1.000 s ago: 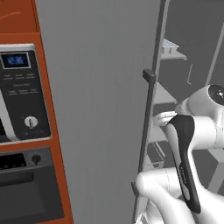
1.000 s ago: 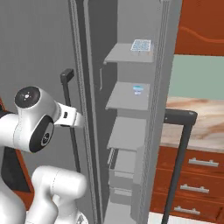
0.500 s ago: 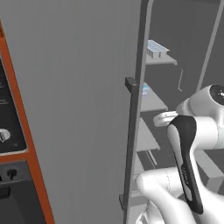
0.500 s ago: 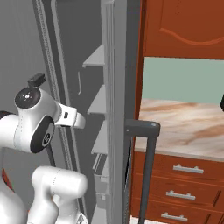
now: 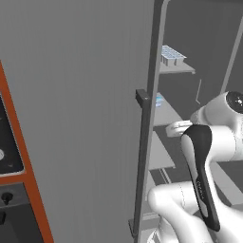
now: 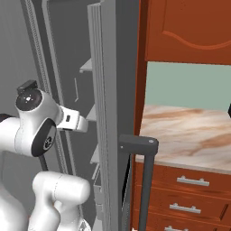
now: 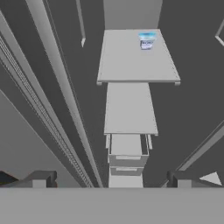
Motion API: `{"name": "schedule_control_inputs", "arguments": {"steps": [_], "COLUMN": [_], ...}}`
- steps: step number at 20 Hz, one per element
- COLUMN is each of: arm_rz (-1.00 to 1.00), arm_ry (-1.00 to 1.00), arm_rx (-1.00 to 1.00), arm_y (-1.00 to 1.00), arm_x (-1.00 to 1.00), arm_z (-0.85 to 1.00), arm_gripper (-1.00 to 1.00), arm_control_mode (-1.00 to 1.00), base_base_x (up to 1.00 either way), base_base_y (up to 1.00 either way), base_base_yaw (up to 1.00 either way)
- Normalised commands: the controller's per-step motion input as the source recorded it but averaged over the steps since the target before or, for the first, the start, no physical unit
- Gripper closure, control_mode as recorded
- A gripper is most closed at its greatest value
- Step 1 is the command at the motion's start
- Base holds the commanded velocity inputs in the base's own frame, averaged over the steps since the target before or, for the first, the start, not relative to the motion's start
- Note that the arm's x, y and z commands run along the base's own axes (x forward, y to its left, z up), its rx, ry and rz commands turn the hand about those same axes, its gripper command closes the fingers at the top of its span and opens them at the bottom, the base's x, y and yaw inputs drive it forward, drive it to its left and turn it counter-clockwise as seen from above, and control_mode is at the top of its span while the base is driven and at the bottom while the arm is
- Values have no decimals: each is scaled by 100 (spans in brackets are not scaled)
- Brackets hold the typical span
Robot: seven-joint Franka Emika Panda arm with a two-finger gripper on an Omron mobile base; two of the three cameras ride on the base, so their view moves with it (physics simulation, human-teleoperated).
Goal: Open the freezer door, pick up the ice cube tray from the freezer, and place it on the dining counter.
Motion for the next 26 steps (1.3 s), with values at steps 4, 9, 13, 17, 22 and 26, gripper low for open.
{"name": "schedule_control_inputs", "arguments": {"steps": [4,9,13,17,22,26], "arm_rz": [-10,-33,-37,-29,-18,-3], "arm_ry": [-4,-10,-11,-12,-2,-6], "arm_rx": [10,11,17,28,32,39], "arm_y": [-26,-4,0,0,-5,-21], "arm_x": [10,2,0,0,0,-2], "arm_z": [8,30,40,61,76,54], "arm_gripper": [-100,-100,-100,-100,-100,-100], "arm_control_mode": [-100,-100,-100,-100,-100,-100], "base_base_x": [0,0,0,0,0,0], "base_base_y": [0,0,0,0,0,0], "base_base_yaw": [0,0,0,0,0,0]}}
